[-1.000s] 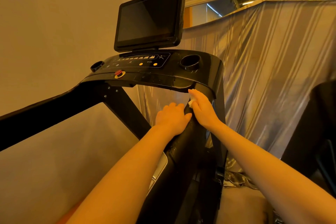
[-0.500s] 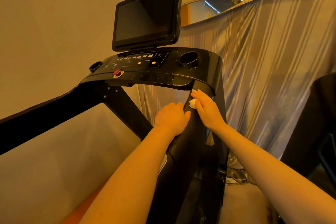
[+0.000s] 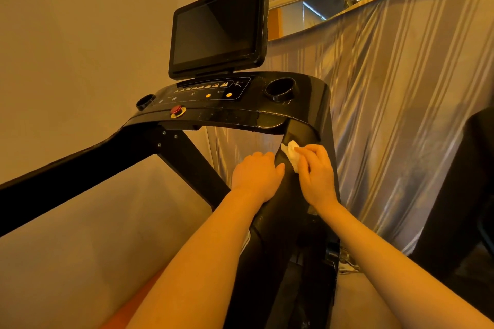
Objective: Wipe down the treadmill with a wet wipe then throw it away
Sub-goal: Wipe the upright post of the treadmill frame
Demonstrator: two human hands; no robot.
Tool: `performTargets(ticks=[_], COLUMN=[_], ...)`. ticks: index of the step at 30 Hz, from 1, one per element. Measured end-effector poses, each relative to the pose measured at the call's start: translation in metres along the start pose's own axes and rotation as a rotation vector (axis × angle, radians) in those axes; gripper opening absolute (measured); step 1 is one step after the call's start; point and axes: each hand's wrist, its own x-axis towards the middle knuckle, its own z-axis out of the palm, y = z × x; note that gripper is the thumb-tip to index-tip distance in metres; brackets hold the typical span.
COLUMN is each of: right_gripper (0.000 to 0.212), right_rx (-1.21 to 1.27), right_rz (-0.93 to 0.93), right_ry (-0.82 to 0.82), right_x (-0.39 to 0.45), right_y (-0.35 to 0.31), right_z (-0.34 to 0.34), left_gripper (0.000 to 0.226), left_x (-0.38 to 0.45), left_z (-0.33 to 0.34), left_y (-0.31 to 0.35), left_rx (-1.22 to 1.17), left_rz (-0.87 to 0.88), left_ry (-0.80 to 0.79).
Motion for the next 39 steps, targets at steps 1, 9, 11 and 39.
performTargets(ticks=[1, 9, 11, 39], right_gripper=[0.03, 0.04, 0.045, 0.052], right_rx=[-0.006, -0.118, -0.023, -0.013], right_rz=[-0.035, -0.181, -0.165, 0.04], right_ry=[-0.028, -0.07, -0.201, -0.477], right_x=[-0.005, 0.001, 0.001, 0.008], right_y=[0.001, 0.012, 0.012, 0.006], right_z=[-0.003, -0.003, -0.002, -0.008], left_gripper=[0.041, 0.041, 0.041, 0.041], left_x=[0.0, 0.0, 0.0, -0.005], left_z=[0.0, 0.0, 0.001, -0.006], left_y=[0.0, -0.001, -0.001, 0.006], left_rx=[0.005, 0.016, 0.021, 0.071], left_rz=[-0.001, 0.019, 0.025, 0.137], left_ry=[0.003, 0.014, 0.02, 0.006])
